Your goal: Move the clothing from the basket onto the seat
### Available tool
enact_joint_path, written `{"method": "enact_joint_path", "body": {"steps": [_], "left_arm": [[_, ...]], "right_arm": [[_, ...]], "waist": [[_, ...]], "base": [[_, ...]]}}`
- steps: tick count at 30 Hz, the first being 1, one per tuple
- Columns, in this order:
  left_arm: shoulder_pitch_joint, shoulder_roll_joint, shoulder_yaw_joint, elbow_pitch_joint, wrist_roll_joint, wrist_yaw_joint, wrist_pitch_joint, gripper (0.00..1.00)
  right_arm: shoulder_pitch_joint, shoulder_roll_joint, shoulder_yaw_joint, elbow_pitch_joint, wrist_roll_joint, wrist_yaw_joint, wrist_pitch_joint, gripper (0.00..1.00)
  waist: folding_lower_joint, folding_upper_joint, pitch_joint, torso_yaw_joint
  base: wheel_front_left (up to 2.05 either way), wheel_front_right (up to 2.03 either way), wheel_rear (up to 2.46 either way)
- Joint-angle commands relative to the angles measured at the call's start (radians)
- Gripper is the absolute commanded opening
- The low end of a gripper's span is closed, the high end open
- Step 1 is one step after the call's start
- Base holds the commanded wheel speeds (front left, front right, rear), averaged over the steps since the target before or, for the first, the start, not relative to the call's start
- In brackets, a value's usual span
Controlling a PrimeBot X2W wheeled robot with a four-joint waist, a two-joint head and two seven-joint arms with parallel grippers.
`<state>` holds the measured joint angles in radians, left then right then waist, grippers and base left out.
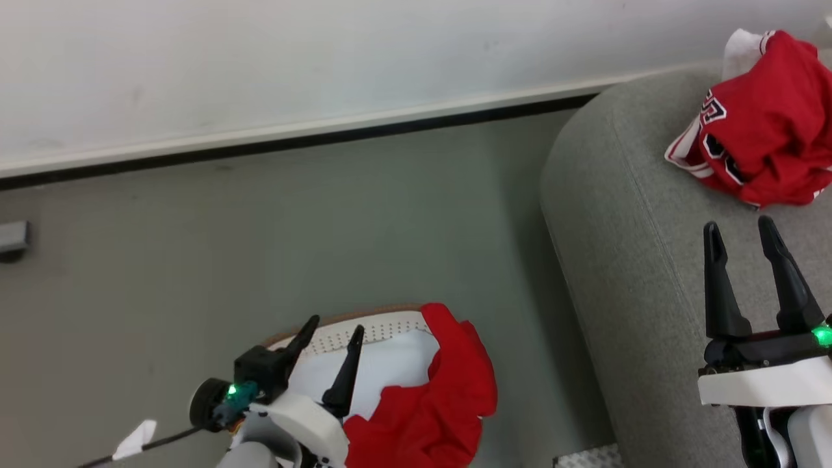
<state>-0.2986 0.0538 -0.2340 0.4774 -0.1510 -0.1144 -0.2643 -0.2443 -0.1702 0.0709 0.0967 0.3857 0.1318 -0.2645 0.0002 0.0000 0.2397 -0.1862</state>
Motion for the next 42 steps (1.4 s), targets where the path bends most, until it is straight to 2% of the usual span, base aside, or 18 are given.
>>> {"method": "enact_joint_path", "body": {"steps": [1, 11, 19, 30, 39, 40, 41, 42], "left_arm": [[-0.037, 0.022, -0.009, 0.047, 0.005, -0.006, 0.0, 1.0], [-0.269, 0.078, -0.137, 0.455, 0.023, -0.014, 0.063, 1.0], [-0.386, 0.109, -0.297, 0.662, -0.015, -0.015, 0.166, 1.0], [-0.493, 0.2, -0.378, 0.783, -0.03, -0.015, 0.284, 1.0], [-0.521, 0.21, -0.455, 0.798, -0.054, -0.015, 0.362, 1.0], [-0.526, 0.211, -0.46, 0.799, -0.057, -0.015, 0.363, 0.76], [-0.53, 0.212, -0.465, 0.799, -0.061, -0.015, 0.364, 0.43], [-0.532, 0.212, -0.469, 0.799, -0.065, -0.015, 0.364, 0.0]], "right_arm": [[-0.023, 0.004, 0.002, -0.008, 0.008, -0.002, 0.001, 1.0], [-0.121, 0.038, -0.019, -0.042, 0.01, -0.002, 0.001, 1.0], [-0.181, 0.072, -0.016, -0.063, 0.016, -0.002, 0.001, 1.0], [-0.213, 0.107, 0.01, -0.072, 0.027, -0.002, 0.001, 1.0], [-0.227, 0.12, 0.023, -0.072, 0.032, -0.002, 0.001, 1.0], [-0.229, 0.12, 0.026, -0.071, 0.033, -0.002, 0.001, 1.0], [-0.231, 0.12, 0.028, -0.07, 0.033, -0.002, 0.001, 1.0], [-0.232, 0.12, 0.029, -0.068, 0.033, -0.002, 0.001, 1.0]], "waist": [[-0.0002, 0.0, 0.083, -0.06], [-0.0002, 0.0, 0.269, -0.131], [-0.0002, 0.0, 0.404, -0.191], [-0.0002, 0.0, 0.55, -0.267], [-0.0002, 0.0, 0.609, -0.292], [-0.0002, 0.0, 0.613, -0.294], [-0.0002, 0.0, 0.616, -0.296], [-0.0002, 0.0, 0.618, -0.297]], "base": [[0.0, 0.0, 0.0], [0.0, 0.0, 0.0], [0.0, 0.0, 0.0], [0.0, 0.0, 0.0], [0.0, 0.0, 0.0], [0.0, 0.0, 0.0], [0.0, 0.0, 0.0], [0.0, 0.0, 0.0]]}}
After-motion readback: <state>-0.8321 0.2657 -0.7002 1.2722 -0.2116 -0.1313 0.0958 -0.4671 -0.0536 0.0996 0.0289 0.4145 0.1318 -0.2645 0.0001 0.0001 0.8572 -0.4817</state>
